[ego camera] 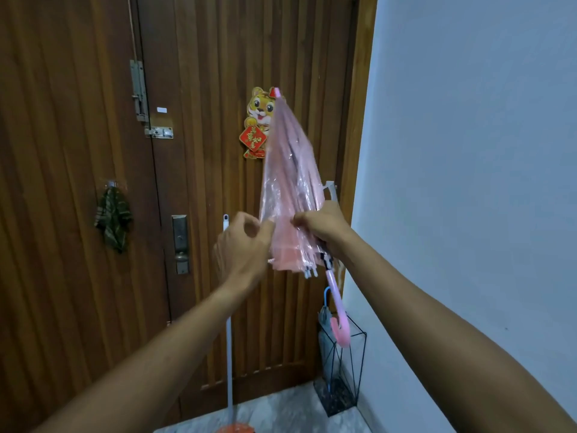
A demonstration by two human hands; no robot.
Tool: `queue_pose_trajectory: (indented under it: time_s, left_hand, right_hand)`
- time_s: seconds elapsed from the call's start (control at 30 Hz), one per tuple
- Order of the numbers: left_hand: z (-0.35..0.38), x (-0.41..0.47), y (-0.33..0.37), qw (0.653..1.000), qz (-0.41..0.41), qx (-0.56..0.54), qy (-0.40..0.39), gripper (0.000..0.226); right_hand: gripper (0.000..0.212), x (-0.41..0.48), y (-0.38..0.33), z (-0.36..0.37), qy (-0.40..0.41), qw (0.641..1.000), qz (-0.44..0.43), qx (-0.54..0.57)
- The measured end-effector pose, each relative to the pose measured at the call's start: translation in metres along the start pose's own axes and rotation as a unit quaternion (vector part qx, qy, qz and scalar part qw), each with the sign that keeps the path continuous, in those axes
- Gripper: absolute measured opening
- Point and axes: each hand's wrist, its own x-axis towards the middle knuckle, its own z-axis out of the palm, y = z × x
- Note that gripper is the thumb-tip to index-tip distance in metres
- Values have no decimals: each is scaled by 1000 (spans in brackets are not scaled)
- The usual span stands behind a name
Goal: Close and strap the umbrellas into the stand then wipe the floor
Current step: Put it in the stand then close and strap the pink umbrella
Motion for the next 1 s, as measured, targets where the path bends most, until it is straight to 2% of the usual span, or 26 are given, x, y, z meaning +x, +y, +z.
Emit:
queue_pose_trajectory:
  time_s: [0.03,0.07,0.13,0.17,0.23,0.27,0.33,0.43,0.5,0.57,0.63,0.77,0.83,0.9,0.93,1.0]
  left_hand:
    - [-3,13,3,999,-49,-17,-3,53]
    - [-4,28,5,992,-108,-54,-38,74]
    - [-6,47,14,953,-207,-188,-120,114]
    - [-6,50,20,923,-242,-253,-160,120]
    - [-3,50,26,867,-290,-351,-202,107]
    - [1,50,27,844,-311,-390,-196,98]
    - [11,47,24,823,-358,-421,-135,86]
    - [20,46,21,839,-381,-387,-39,54]
    - [20,47,20,854,-378,-358,-22,45]
    - [19,50,17,858,-366,-361,-19,47]
    - [19,55,15,862,-353,-364,-22,48]
    - [14,55,17,874,-320,-364,-32,45]
    - [7,53,4,882,-327,-338,-24,46]
    - [0,51,-12,882,-343,-322,-12,46]
    - [-1,50,-19,881,-349,-319,-9,46]
    - [-1,49,-23,884,-348,-312,9,44]
  right_hand:
    - [25,-3,2,-1,-26,1000,-12,-13]
    - [27,-7,2,0,-55,998,-25,-25]
    - [28,-15,2,2,-122,990,-52,-40]
    - [27,-19,1,3,-158,984,-63,-46]
    - [25,-28,1,5,-225,969,-79,-62]
    - [25,-31,2,5,-251,961,-91,-71]
    - [27,-34,2,4,-266,948,-130,-117]
    - [47,-32,-6,-2,-214,918,-180,-280]
    - [58,-31,-14,-5,-132,906,-215,-339]
    - [43,-31,-24,-8,-41,914,-256,-311]
    - [29,-25,-33,-12,4,912,-297,-283]
    - [39,-14,-38,-6,-85,891,-321,-311]
    - [30,-12,-30,12,-108,875,-321,-346]
    - [7,-12,-18,28,-88,863,-328,-374]
    - [3,-13,-15,28,-77,860,-325,-385]
    - [8,-14,-14,23,-63,854,-331,-397]
